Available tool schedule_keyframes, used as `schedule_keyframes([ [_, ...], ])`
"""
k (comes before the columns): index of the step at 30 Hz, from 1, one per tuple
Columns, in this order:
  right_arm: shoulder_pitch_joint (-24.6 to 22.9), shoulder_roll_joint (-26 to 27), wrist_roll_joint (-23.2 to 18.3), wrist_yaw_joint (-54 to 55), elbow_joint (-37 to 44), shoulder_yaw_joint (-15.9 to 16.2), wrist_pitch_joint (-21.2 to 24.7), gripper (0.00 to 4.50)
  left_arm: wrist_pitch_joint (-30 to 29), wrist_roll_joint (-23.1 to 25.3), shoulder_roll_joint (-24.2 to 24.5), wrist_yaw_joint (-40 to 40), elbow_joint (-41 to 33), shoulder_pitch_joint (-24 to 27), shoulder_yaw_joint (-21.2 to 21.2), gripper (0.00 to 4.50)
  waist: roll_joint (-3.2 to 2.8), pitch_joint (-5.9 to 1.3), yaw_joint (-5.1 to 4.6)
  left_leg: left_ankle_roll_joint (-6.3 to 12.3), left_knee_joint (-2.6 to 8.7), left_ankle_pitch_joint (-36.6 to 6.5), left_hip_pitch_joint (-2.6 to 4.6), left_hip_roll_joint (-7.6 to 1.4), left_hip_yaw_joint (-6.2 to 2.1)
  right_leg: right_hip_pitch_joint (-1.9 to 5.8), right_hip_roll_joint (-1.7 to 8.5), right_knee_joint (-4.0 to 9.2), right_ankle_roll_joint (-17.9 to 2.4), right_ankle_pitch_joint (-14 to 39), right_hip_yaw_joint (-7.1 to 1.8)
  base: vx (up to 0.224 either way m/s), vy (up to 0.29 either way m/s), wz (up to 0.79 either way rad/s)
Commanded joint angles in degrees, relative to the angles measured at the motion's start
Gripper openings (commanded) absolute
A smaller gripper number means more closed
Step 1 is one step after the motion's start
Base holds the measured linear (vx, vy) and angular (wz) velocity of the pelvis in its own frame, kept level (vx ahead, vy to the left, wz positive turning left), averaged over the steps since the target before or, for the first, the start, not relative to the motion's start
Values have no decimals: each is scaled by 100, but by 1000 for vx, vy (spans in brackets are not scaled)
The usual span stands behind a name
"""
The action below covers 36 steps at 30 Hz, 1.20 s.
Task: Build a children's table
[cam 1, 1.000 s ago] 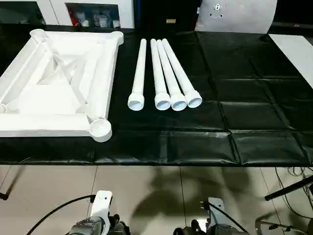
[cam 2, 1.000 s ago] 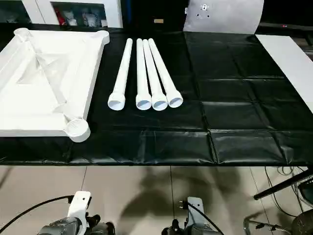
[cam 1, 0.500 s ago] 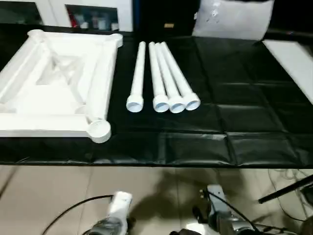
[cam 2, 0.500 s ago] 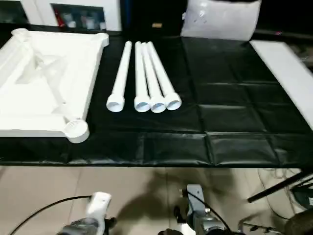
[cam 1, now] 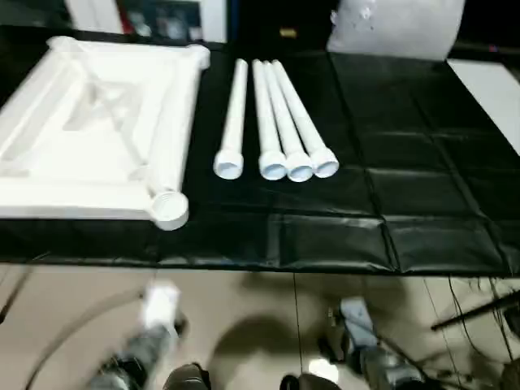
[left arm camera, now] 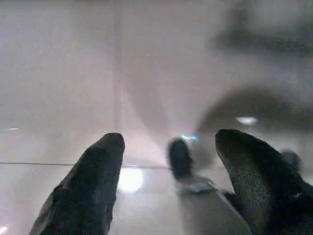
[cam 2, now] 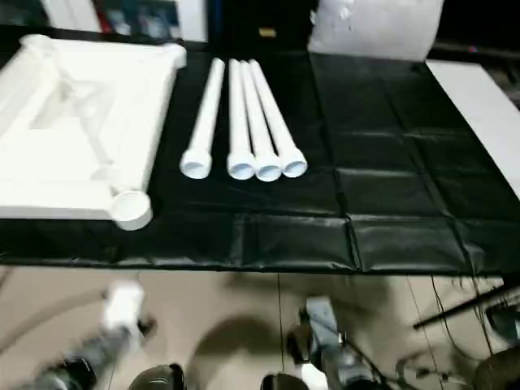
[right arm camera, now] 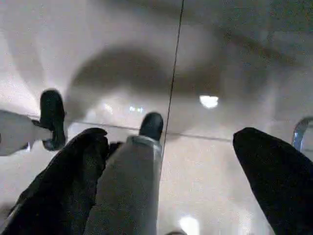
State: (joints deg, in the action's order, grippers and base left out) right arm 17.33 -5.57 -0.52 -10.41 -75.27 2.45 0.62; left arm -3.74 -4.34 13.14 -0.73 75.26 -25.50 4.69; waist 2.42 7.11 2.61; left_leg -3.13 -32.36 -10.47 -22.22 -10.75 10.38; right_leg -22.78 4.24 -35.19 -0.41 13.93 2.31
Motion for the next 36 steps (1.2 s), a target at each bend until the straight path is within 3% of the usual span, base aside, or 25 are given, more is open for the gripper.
schedule_keyframes([
  [1,-28,-48,45,31,-22,-30,-24,450,-113,-2,18,-134,62,17,59,385,-48,-302,7,1064,235,440,88,-243,-76,282,404,173,-1637,-2475,-232,0,0,0],
  [3,-30,-46,50,33,-24,-33,-25,450,-96,-13,34,-129,59,-1,86,394,-56,-265,-13,1147,253,218,105,-271,-64,259,428,209,-1723,-2251,-221,0,0,0],
  [5,-44,-40,75,35,-34,-58,-43,450,-150,10,84,-147,77,-65,130,422,-82,-245,-13,1105,277,-39,118,-300,-63,248,440,249,-1788,-1795,-221,0,0,0],
  [7,-73,-34,119,68,-33,-52,-92,450,-166,233,129,-17,93,-103,-68,424,-117,-220,-8,975,312,-314,132,-332,-71,233,449,290,-1811,-1224,-230,0,0,0],
  [8,-87,-26,110,45,-32,-66,-113,450,-67,345,129,82,81,-108,-176,444,-129,-222,-6,937,317,-371,135,-335,-69,234,451,301,-1812,-1130,-234,0,0,0],
  [10,-106,-27,144,57,-27,-72,-180,450,217,557,121,218,40,-116,-371,444,-124,-200,-3,817,334,-501,128,-342,-71,236,467,329,-1772,-876,-251,0,0,0],
  [15,-137,-28,181,-72,44,-68,-492,450,618,1051,96,1130,-59,85,-933,444,-158,-214,3,813,318,-316,121,-339,-69,245,479,295,-1785,-1233,-260,0,0,0],
  [17,-149,-18,122,-204,76,-128,-574,450,710,1034,99,1289,-96,189,-923,444,-199,-233,5,872,295,-170,110,-329,-71,259,480,254,-1846,-1560,-256,0,0,0],
  [18,-155,-19,88,-263,100,-160,-631,450,758,1018,95,1364,-121,258,-917,444,-170,-236,-7,920,290,-189,95,-333,-67,277,494,251,-1889,-1725,-256,0,0,0],
  [19,-167,-18,53,-325,128,-201,-705,450,829,1003,90,1449,-144,342,-907,444,-184,-242,-13,955,286,-223,105,-331,-65,270,487,246,-1918,-1802,-251,0,0,0],
  [20,-194,-25,-3,-413,189,-252,-813,450,965,984,99,1575,-202,488,-914,444,-208,-243,-11,959,291,-274,102,-340,-70,273,497,248,-1933,-1787,-250,0,0,0],
  [22,-259,-47,-59,-488,308,-295,-1008,450,1179,868,96,1676,-340,744,-841,444,-196,-233,-19,939,311,-502,103,-363,-72,271,495,269,-1924,-1615,-249,0,0,0],
  [23,-320,-58,-85,-580,395,-303,-1124,450,1290,760,94,1763,-462,920,-764,444,-239,-233,-10,912,320,-576,121,-366,-72,254,490,278,-1933,-1517,-247,0,0,0],
  [26,-471,-80,-115,-765,621,-284,-1369,450,1539,565,86,1960,-829,1299,-635,444,-221,-207,-13,801,357,-876,128,-386,-64,239,477,319,-1934,-1148,-254,0,0,0],
  [27,-639,-103,-132,-907,873,-255,-1539,450,1695,453,88,2100,-1260,1658,-602,444,-232,-203,14,739,370,-1055,131,-420,-70,240,509,341,-1929,-936,-273,0,0,0],
  [28,-913,-131,-171,-1123,1301,-226,-1686,450,1817,319,91,2229,-1957,2169,-587,444,-197,-176,18,736,398,-1197,97,-433,-73,240,506,356,-1856,-768,-277,0,0,0],
  [32,-1558,-221,-251,-1458,2388,-133,-1792,450,1837,-29,62,2346,-3404,3105,-470,444,-201,-148,36,663,441,-1513,96,-444,-68,223,475,419,-1678,-277,-299,0,0,0],
  [34,-2066,-334,-369,-1602,3379,-88,-1725,450,1755,-306,49,2380,-4485,3703,-380,444,-178,-124,50,601,458,-1636,108,-420,-50,186,437,479,-1480,167,-313,0,0,0],
  [36,-2279,-395,-431,-1675,3815,-63,-1669,450,1780,-384,66,2403,-4921,3940,-376,444,-158,-87,91,518,492,-1802,93,-442,-66,180,453,528,-1277,600,-330,0,0,0],
])
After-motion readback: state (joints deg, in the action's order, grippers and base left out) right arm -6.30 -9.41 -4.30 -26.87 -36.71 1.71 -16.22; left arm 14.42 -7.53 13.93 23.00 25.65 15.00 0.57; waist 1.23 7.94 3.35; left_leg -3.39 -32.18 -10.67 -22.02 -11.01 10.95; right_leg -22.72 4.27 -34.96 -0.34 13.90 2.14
